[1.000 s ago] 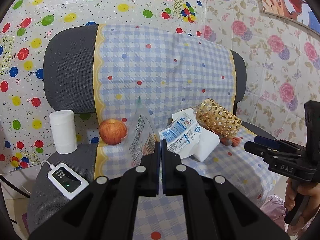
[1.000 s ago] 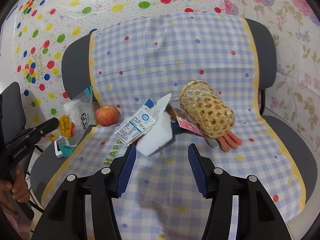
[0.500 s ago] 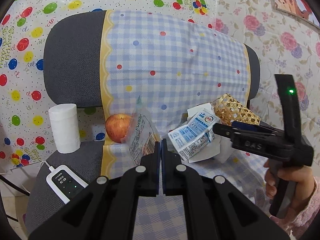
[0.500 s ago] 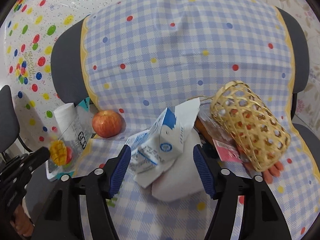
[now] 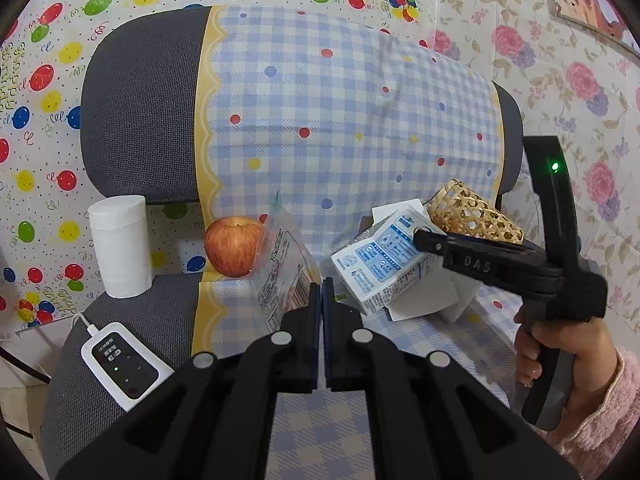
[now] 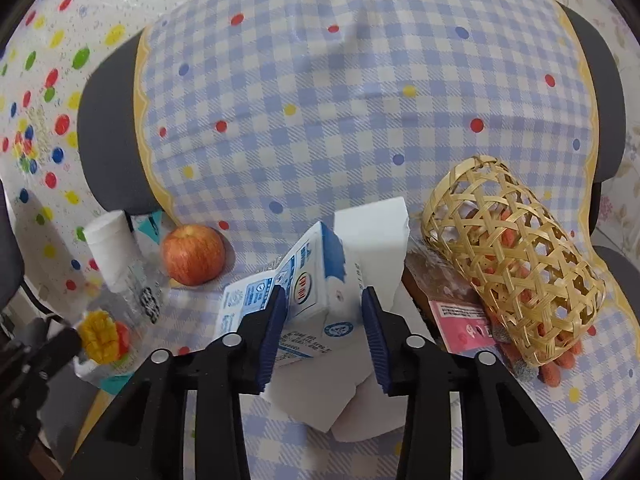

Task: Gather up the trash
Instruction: 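Grasp the white-blue milk carton with the right gripper while the left holds the wrapper, then carry wrapper and carton over the pink bin and open both grippers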

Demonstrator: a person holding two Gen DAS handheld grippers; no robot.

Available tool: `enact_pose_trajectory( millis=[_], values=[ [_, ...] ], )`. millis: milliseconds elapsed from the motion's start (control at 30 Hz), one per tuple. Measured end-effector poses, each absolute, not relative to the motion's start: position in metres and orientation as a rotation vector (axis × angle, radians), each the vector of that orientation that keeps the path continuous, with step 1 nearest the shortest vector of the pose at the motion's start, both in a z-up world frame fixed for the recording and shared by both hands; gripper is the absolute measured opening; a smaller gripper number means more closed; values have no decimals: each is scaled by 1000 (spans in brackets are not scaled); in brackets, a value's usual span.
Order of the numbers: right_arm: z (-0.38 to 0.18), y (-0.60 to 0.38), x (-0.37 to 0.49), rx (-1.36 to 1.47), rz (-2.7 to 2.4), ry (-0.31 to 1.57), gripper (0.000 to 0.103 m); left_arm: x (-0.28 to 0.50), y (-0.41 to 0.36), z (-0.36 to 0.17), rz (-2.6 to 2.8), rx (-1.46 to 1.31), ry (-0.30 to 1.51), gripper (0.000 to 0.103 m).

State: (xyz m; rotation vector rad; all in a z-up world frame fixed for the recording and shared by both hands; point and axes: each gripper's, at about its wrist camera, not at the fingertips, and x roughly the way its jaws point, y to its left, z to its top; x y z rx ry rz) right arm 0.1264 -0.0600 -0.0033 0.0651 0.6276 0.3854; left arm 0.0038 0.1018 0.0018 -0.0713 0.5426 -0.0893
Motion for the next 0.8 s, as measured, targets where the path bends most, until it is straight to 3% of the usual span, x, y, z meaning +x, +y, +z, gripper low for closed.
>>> enact_pose_trajectory(
  millis=[400,800],
  values=[
    [50,-112,41,34,395,474,34,-31,77,31,-162,-60,474,0],
    [52,-205,-51,48,231,434,34,-78,-13,38,-389,25,456,0]
  ],
)
